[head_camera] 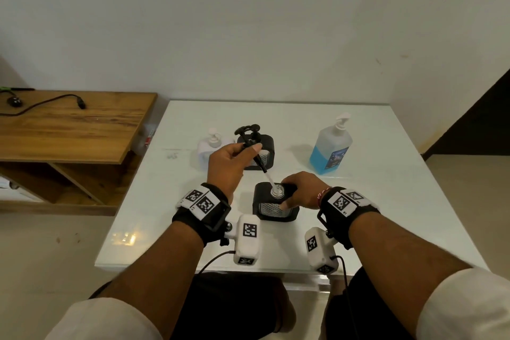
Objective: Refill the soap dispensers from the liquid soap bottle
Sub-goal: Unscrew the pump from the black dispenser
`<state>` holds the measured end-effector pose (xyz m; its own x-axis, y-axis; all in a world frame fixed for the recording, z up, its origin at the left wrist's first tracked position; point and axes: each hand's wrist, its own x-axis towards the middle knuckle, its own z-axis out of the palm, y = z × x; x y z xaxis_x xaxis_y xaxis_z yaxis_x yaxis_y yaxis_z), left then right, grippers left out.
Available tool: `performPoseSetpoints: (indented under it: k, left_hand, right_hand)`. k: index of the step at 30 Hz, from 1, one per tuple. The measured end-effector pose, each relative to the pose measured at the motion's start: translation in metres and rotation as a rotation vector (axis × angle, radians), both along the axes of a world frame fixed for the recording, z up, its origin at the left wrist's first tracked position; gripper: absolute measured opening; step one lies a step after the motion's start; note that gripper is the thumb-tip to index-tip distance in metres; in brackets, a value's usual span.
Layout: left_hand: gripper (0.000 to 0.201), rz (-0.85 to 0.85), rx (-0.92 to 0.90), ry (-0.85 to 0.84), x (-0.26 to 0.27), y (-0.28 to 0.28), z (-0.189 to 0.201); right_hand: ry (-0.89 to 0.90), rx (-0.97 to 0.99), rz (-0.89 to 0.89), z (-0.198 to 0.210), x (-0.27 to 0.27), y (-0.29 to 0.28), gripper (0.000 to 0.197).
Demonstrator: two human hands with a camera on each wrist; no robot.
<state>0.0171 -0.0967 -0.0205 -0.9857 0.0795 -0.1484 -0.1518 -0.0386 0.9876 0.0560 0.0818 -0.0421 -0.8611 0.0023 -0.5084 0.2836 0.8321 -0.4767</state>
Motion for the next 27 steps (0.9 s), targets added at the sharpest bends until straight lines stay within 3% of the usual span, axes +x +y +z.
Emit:
performPoseSetpoints:
  k: [5,9,11,17,23,27]
  left_hand:
    - [0.016,0.16,0.047,-0.232,-0.012,-0.02,-0.007]
    - [0.019,0.179,-0.099,-0.372,-0.03,-0.045,-0.026]
    - [0.025,0.132,-0.261,-0.416,-0.039,-0.054,-0.048]
    - [0.051,-0.227,-0.843,-0.469,-0.042,-0.05,-0.105]
    - [0.056,-0.315,-1.044,-0.407,-0.036,-0.048,-0.126]
    - [0.052,-0.292,-1.046,-0.383,-0.031,-0.044,-0.124]
  right_hand:
    - [-0.009,0.021,0.02,0.002,0.002,0.001,0.068]
    - [-0.008,-0.021,0.011,0.013,0.004,0.004,0.088]
    - [0.025,-0.061,-0.007,0.018,0.004,0.007,0.083]
    - [0.024,-0.091,-0.045,0.02,0.002,0.015,0.068]
    - [0.027,-0.082,-0.065,0.014,-0.001,0.014,0.064]
    - [0.019,-0.087,-0.052,0.012,-0.002,0.016,0.061]
